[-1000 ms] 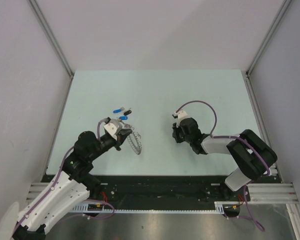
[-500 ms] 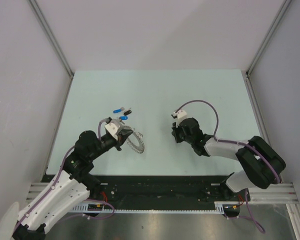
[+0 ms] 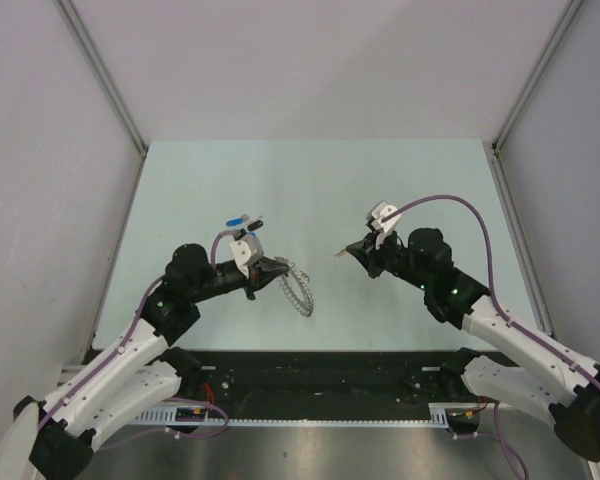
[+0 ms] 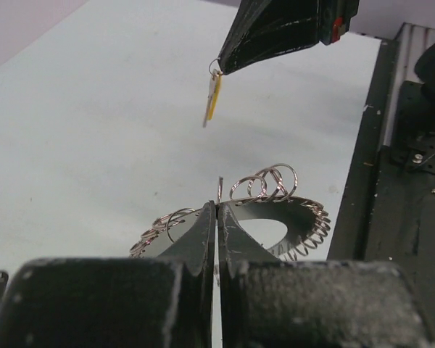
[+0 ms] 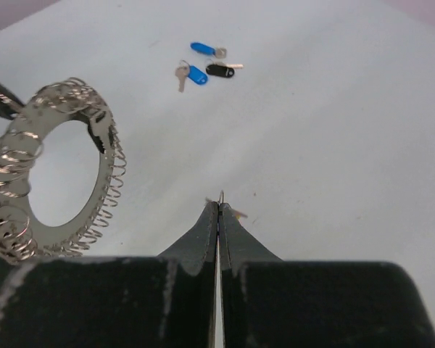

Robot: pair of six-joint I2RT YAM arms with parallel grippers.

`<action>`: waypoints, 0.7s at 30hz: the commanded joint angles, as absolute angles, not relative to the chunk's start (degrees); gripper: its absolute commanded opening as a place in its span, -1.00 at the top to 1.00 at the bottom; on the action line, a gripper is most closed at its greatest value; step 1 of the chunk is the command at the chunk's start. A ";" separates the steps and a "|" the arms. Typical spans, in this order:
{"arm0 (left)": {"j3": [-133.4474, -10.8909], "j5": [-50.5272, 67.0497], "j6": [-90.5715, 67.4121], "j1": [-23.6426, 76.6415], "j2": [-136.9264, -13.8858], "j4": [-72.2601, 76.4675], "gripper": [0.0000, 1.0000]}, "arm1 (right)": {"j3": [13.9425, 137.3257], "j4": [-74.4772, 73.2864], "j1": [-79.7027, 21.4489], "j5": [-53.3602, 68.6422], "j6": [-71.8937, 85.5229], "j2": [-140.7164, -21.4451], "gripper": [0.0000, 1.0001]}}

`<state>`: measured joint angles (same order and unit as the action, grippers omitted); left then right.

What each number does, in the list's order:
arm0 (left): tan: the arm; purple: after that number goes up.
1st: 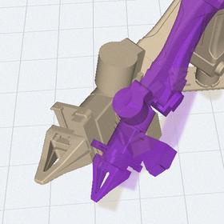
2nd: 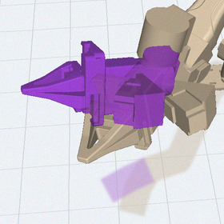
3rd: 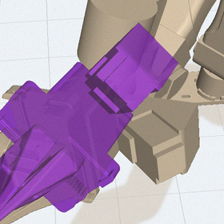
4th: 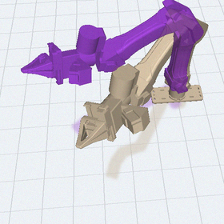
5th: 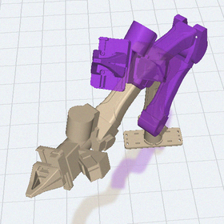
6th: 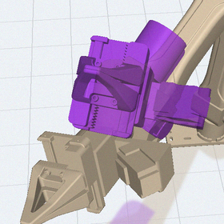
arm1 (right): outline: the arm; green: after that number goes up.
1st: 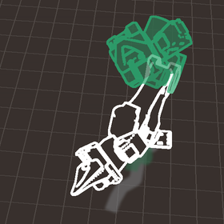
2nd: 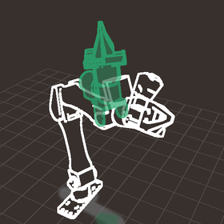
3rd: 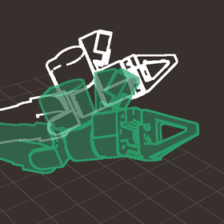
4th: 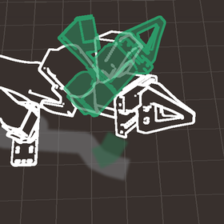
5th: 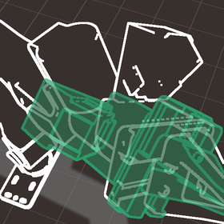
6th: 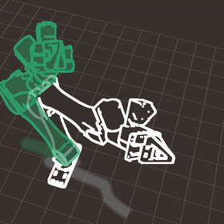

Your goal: Put the keys on the keyring

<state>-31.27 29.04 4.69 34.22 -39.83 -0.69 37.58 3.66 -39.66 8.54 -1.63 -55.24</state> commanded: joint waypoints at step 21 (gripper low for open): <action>-44.47 55.54 15.91 33.84 -58.53 10.63 0.99 | 48.78 -11.86 -42.27 27.95 -16.78 -47.72 1.00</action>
<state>-41.28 51.79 13.65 34.20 -58.13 6.74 46.22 -11.97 -41.56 26.00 -15.14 -47.70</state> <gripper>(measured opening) 0.006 0.009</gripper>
